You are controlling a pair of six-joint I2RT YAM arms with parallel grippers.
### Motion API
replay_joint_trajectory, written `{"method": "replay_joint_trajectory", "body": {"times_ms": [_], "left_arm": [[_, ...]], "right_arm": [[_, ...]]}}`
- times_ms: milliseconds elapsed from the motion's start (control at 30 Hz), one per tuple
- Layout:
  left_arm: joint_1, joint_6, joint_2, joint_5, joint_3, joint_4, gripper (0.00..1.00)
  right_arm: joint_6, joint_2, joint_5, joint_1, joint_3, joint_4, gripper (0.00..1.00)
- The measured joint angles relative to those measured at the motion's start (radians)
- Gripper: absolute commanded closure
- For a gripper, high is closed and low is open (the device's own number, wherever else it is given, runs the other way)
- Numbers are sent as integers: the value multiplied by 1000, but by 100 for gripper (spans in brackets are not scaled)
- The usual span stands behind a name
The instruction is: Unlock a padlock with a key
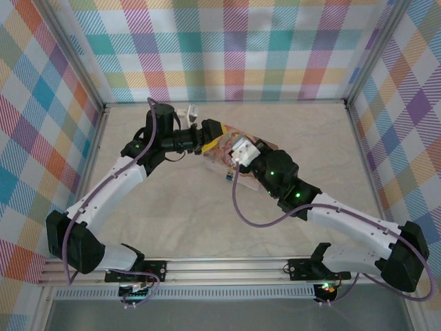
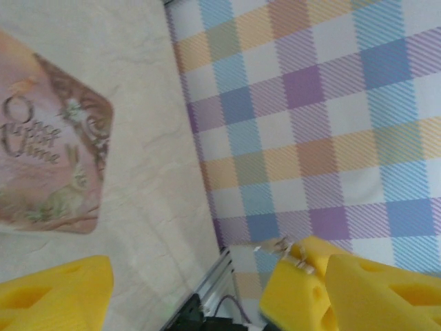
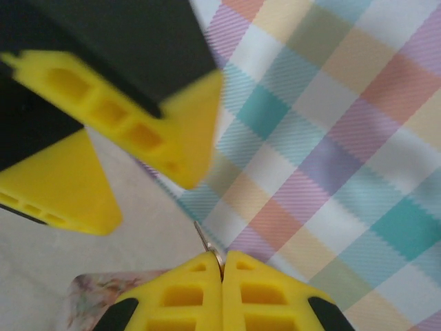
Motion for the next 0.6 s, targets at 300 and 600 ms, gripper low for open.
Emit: {"method": "replay_joint_trajectory", "body": {"times_ms": [300,600], "left_arm": [[-21,-101,36,1,38,87,44],[-21,-142,47,11,39,114,49]], "right_arm": [[-161,16,47,49,0,116,100],[-244,34,71,49,0,151,100]]}}
